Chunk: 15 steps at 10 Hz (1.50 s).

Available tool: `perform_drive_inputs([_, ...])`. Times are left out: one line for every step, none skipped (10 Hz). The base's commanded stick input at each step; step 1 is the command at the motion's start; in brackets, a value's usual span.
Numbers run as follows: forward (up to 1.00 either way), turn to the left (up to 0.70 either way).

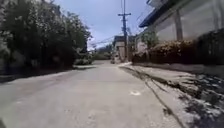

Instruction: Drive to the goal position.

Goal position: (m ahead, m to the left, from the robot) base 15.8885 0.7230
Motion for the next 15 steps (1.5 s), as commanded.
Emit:
perform_drive_inputs([1.0,0.01])
perform_drive_inputs([1.0,0.01])
perform_drive_inputs([1.0,0.01])
perform_drive_inputs([1.0,0.01])
perform_drive_inputs([1.0,0.01])
perform_drive_inputs([1.0,0.01])
perform_drive_inputs([1.0,0.01])
perform_drive_inputs([1.0,0.01])
perform_drive_inputs([1.0,0.01])
perform_drive_inputs([1.0,0.01])
perform_drive_inputs([1.0,0.01])
perform_drive_inputs([1.0,0.01])
perform_drive_inputs([1.0,0.01])
perform_drive_inputs([1.0,-0.25])
perform_drive_inputs([1.0,-0.39])
